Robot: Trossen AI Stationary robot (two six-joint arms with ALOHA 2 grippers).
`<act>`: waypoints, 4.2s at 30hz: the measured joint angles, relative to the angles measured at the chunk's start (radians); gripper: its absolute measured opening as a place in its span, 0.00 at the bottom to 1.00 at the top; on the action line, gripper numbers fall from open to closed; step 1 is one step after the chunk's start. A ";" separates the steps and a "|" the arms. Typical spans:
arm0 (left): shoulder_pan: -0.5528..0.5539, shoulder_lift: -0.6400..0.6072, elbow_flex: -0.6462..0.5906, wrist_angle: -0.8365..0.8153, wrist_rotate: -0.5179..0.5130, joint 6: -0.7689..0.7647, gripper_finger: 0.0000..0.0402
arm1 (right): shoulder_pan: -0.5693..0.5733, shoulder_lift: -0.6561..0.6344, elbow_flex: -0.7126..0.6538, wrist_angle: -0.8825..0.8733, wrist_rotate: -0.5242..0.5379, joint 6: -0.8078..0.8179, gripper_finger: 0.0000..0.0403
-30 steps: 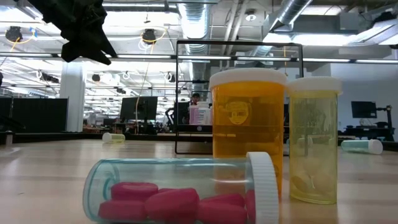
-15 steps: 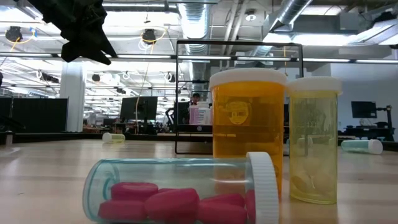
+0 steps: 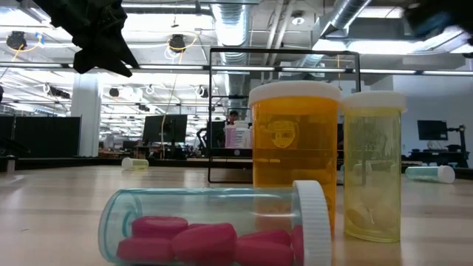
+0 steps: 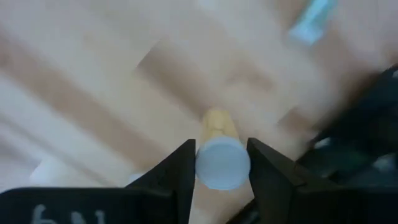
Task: Pick and place medicine bottles onto shelf by color
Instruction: Put the yellow pill bottle on the shelf, then put the green pill bottle on the shelf
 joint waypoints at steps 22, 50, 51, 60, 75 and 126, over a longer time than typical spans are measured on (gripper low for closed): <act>0.000 0.000 0.000 -0.005 -0.004 0.031 0.37 | -0.790 0.101 0.130 0.159 0.012 -0.876 0.36; 0.000 0.000 0.000 -0.063 -0.030 0.050 0.37 | -0.830 0.644 0.758 0.117 0.039 -1.346 0.36; 0.000 0.000 0.000 -0.063 -0.030 0.054 0.37 | -0.830 0.655 0.766 0.116 0.039 -1.353 0.36; 0.000 0.000 0.000 -0.063 -0.030 0.055 0.37 | -0.831 0.682 0.788 0.149 0.039 -1.411 0.39; 0.000 0.000 0.000 -0.063 -0.030 0.054 0.37 | -0.837 0.682 0.789 0.177 0.039 -1.532 0.41; 0.000 -0.001 0.000 -0.055 -0.052 0.017 0.37 | -0.814 0.514 0.740 -0.242 0.043 -1.381 0.60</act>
